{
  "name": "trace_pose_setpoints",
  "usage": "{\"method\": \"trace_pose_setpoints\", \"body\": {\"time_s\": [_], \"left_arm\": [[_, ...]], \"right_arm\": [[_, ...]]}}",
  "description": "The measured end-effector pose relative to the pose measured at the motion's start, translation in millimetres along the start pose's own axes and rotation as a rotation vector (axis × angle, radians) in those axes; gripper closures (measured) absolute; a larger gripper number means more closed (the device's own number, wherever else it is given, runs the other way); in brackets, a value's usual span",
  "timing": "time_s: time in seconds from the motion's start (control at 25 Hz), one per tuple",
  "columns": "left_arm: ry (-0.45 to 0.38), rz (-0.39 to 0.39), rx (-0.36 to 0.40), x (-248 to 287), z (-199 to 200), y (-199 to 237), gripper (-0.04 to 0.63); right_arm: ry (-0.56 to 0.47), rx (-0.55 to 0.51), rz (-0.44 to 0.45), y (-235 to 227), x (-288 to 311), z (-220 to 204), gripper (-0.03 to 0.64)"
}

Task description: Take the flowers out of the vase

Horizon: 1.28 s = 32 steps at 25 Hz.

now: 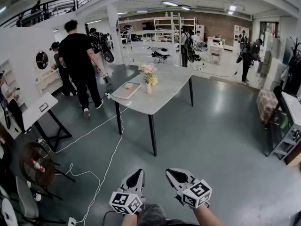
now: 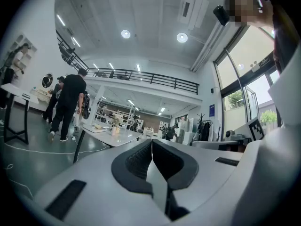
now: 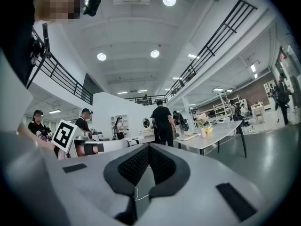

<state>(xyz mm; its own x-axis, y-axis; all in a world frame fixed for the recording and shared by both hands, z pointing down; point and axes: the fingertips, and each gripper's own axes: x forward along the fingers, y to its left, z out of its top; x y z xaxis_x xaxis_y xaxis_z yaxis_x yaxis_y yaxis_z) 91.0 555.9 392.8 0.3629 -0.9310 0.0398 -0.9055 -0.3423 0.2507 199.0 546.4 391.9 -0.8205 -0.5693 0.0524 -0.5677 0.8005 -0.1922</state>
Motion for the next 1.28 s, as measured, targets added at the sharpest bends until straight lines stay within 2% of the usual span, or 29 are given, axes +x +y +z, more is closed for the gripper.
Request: {"method": "trace_pose_setpoints", "body": {"time_s": [0.52, 0.96, 1.28], "left_arm": [[0.037, -0.025, -0.044, 78.1, -19.9, 50.1, 0.578], [0.055, -0.006, -0.074, 150.1, 2.1, 139.9, 0.578], [0.061, -0.053, -0.060, 194.5, 13.3, 168.3, 0.578]], "right_arm": [[0.042, 0.032, -0.053, -70.8, 60.4, -11.2, 0.597], [0.069, 0.058, -0.061, -121.4, 163.5, -2.6, 0.595], [0.048, 0.054, -0.082, -150.8, 206.2, 10.4, 0.595]]}}
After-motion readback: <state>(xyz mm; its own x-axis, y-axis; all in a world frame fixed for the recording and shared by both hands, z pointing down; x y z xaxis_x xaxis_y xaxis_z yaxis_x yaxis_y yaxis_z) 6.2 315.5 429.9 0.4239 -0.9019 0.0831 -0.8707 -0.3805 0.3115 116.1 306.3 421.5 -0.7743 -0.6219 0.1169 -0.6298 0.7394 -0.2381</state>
